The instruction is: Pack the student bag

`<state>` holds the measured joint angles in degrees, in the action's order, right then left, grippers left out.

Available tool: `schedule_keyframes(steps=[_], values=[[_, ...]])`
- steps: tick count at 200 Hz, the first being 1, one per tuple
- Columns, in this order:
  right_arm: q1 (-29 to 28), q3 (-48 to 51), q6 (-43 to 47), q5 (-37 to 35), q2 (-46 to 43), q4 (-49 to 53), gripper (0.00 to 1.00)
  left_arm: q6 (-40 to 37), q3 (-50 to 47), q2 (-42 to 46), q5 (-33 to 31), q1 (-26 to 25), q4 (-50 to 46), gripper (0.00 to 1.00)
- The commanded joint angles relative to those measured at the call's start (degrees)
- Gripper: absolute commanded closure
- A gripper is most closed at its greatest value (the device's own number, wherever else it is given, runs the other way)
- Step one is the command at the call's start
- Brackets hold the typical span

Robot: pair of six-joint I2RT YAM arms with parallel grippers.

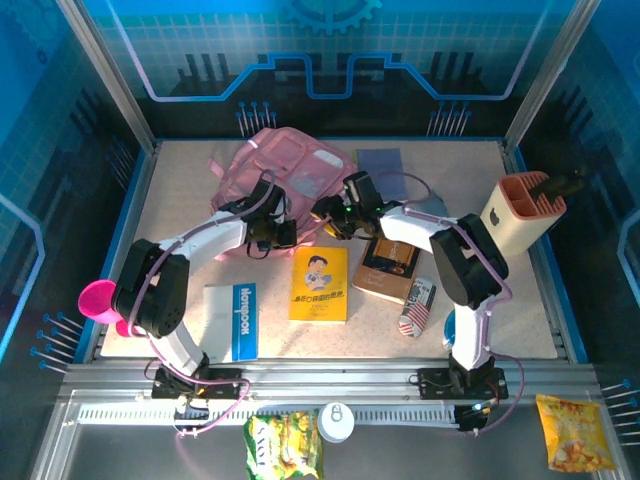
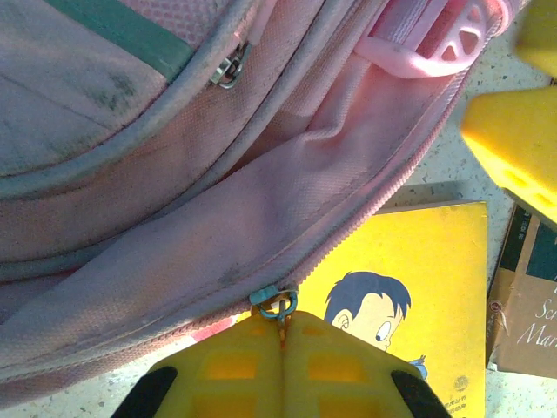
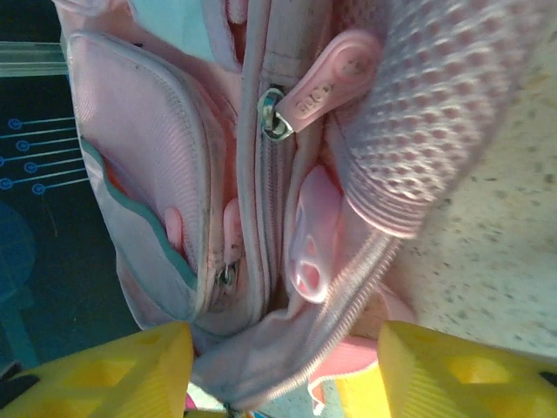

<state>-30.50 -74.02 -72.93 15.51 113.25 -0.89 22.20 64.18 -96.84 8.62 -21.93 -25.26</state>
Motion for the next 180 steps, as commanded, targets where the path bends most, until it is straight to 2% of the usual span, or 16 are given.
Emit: schedule_keyframes(steps=[1,21,68,104,125,148,180], values=[[-1.2,-2.9,-1.3,-2.2,2.4,2.9,0.44,0.6,1.3,-0.5,2.1,-0.7,-1.6,1.00],[-2.0,-3.7,-1.0,-4.6,3.5,4.3,0.46,0.7,1.4,-0.7,2.6,-0.7,-1.6,1.00],[-2.3,-5.3,-2.4,-3.0,7.1,3.0,0.50,0.9,1.5,-1.1,2.7,-0.9,-1.8,1.00],[-2.0,-8.2,0.0,-3.2,9.3,3.1,0.65,0.0,2.1,-1.1,1.9,-0.9,-3.8,1.00],[-1.5,-8.5,2.1,-4.6,8.9,2.8,0.81,-1.3,2.9,-0.8,-1.4,-0.8,-7.2,1.00],[-0.2,-8.0,5.0,-5.7,6.9,2.0,0.93,-3.3,3.1,0.0,-7.5,-0.7,-11.3,1.00],[2.1,-7.4,9.0,-6.1,3.2,2.8,0.96,-5.2,2.5,2.0,-16.6,0.6,-15.8,1.00]])
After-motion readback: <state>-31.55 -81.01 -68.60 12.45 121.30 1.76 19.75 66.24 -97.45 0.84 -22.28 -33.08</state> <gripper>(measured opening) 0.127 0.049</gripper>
